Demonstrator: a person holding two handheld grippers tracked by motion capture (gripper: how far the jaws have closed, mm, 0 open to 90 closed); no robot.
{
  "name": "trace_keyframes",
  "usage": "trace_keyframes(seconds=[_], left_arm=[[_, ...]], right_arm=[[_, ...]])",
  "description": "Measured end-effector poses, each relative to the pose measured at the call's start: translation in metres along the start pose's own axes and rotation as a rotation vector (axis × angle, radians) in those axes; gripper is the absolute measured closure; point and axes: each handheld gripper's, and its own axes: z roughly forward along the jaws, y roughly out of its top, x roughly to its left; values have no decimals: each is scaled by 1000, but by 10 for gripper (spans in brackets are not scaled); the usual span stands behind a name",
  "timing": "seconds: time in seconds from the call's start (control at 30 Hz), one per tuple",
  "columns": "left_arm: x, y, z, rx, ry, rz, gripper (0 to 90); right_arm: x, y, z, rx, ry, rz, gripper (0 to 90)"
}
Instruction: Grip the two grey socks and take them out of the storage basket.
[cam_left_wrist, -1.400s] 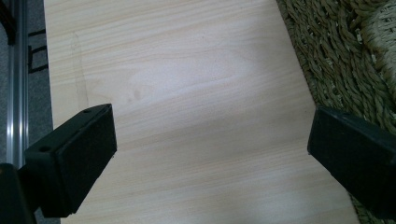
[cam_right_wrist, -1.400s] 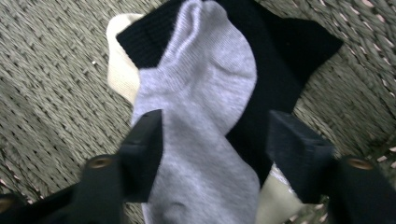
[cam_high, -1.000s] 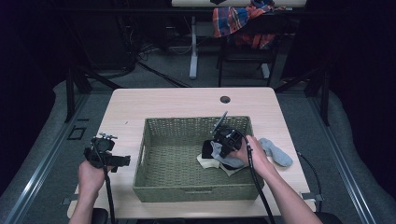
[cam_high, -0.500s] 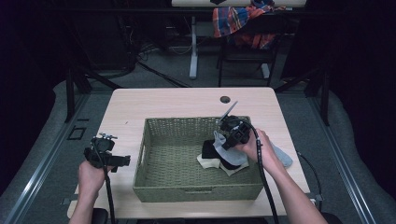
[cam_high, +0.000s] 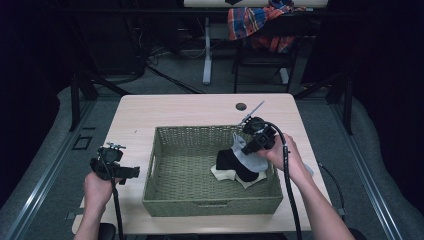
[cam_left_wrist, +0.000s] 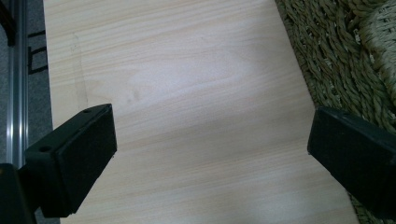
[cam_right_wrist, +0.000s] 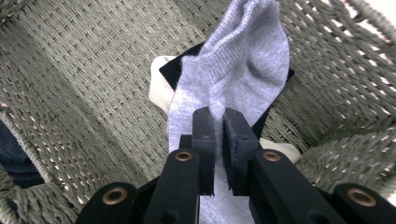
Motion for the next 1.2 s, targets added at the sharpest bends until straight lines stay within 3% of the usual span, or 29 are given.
trace_keyframes(seconds=[0.77,1.13,1.2], left_arm=[[-1,0,0,-2,-1,0,15],[-1,0,0,-1,1,1,15],[-1,0,0,-1,0,-1,15]], right_arm=[[-8,-8,-36,-67,-21,21,847],[-24,-20,-58,-114,-32,72,849],[-26,-22,-61,-142,-30,97,849]])
